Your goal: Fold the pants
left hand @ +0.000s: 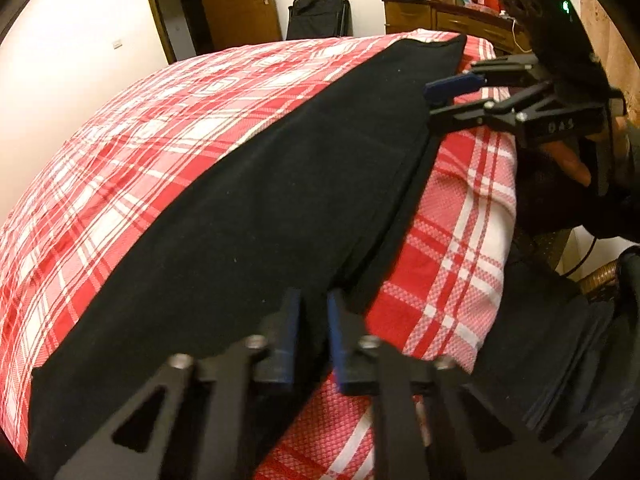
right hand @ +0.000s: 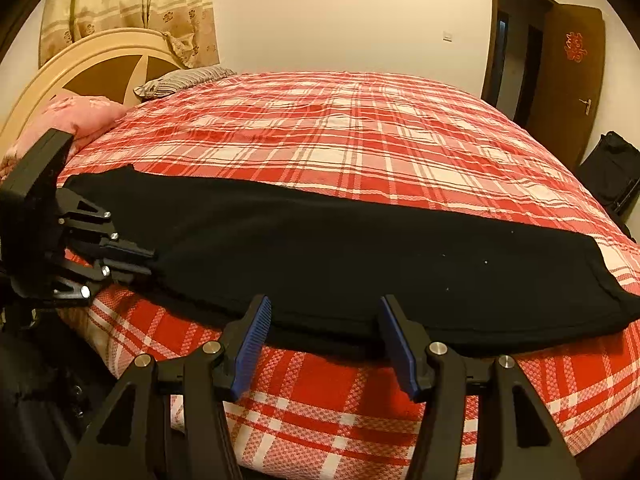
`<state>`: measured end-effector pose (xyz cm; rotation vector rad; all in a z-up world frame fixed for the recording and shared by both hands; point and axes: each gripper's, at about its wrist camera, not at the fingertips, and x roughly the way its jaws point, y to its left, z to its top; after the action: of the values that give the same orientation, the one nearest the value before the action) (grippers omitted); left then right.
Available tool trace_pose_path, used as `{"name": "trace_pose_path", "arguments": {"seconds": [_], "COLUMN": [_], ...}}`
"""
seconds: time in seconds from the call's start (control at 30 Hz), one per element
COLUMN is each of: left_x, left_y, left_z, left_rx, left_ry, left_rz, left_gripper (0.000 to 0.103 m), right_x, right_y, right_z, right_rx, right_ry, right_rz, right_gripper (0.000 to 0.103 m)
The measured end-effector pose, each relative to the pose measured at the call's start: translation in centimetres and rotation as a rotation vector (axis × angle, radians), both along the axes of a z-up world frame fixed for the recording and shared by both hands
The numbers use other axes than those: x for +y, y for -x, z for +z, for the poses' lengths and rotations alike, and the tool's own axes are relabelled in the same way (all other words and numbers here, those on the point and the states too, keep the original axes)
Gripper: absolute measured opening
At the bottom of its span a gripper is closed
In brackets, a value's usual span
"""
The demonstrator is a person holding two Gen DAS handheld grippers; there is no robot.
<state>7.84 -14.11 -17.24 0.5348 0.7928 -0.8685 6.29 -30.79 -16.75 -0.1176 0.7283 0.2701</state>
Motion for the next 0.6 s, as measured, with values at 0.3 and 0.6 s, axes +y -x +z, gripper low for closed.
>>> {"name": "trace_pose_path", "arguments": {"seconds": [0.3, 0.6], "left_x": [1.1, 0.4], "left_y": [0.5, 1.2], "left_z": [2.2, -0.9], "left_rx": [0.009, -0.026], "left_ry": [0.075, -0.034], "left_rz": [-0.031, -0.057], "left_gripper": [0.006, 0.006], "right_x": [-0.8, -0.9], "right_y": [-0.1, -0.2], "right_z": [0.2, -0.1], "right_rx": [-0.02, -0.005], "right_ry": [-0.021, 0.017], "right_rz": [-0.035, -0.04], "right_gripper": [0.058, 0.058]}}
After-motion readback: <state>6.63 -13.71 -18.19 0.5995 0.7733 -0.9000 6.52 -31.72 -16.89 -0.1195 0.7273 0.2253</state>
